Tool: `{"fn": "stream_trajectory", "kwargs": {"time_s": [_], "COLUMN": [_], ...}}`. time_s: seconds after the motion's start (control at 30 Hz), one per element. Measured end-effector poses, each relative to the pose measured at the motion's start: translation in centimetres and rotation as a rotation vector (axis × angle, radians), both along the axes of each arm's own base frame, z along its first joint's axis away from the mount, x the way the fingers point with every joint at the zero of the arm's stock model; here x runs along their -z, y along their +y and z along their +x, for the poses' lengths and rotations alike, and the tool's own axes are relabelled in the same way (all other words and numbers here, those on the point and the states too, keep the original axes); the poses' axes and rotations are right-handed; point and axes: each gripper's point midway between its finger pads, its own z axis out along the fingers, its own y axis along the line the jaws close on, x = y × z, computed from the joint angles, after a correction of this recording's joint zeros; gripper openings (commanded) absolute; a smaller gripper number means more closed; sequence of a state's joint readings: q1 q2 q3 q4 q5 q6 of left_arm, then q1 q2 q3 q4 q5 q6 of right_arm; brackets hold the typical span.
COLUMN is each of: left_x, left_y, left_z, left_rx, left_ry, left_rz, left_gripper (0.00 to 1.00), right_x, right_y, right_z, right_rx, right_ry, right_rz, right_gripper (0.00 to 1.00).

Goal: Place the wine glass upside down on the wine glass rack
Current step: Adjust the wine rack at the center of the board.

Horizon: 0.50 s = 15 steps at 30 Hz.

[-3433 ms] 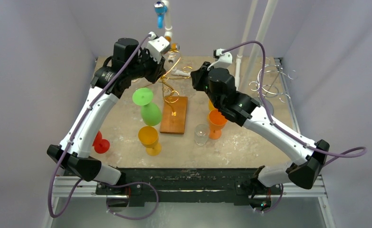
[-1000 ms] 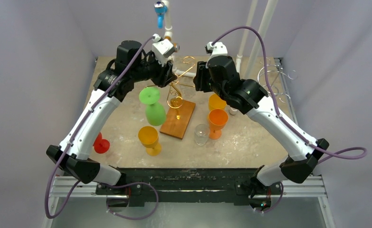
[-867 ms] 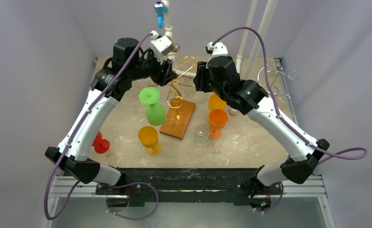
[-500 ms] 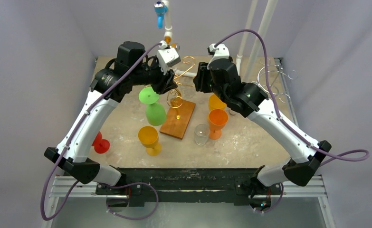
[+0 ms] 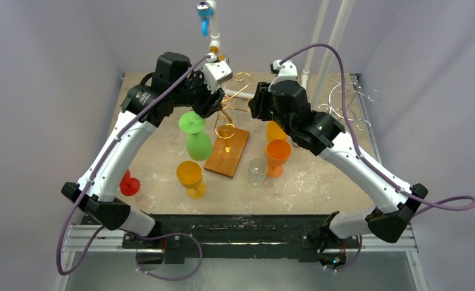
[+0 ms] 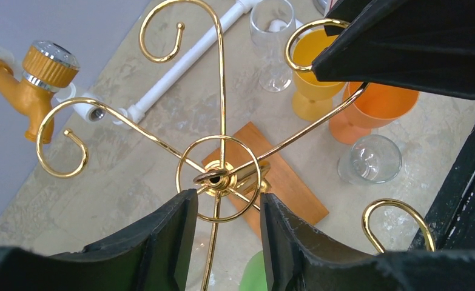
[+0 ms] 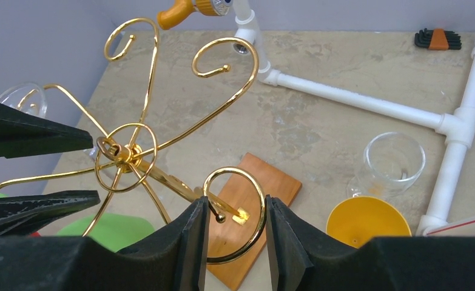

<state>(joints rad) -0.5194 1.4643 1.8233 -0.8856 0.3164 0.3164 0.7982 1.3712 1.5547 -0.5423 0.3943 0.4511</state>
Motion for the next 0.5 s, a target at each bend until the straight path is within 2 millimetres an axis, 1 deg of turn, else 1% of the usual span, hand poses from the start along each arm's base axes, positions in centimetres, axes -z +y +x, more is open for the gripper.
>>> {"fn": "stream_trajectory", "kwargs": {"time_s": [0.1,0.17,0.23,0.3,0.5], "left_x": [0.9,1.0,0.6,0.1,-1.9], "left_y": [0.1,0.3,0.5,0.7,1.4], "left_z": [0.3,0.8,1.2,1.2,0.4], "left_rx": [0.005,0.006,0.006,0.007,0.032], "left_ry": [0.015,0.012,-0.008,-0.025,-0.069], "left_rz": [0.042,0.071,0.096,0.108,0.134], "left_gripper": [0.4,0.36,0.33,0.33,0.35], "right_x": [0.2,0.2,0.3,0.4,0.4], "right_y": [-0.2,-0.3,-0.3,-0.2,-0.1], "right_z": [-0.1,-0.1,-0.1,-0.1,-0.1], "right_rx": [0.005,0.006,0.008,0.01,0.014], "right_ry": [-0.004,-0.008,-0.012,-0.015,-0.019], "right_rz": [0.006,0.012,0.022,0.032,0.056], "right_gripper": [0.2,0.19,0.19,0.19,0.22]}}
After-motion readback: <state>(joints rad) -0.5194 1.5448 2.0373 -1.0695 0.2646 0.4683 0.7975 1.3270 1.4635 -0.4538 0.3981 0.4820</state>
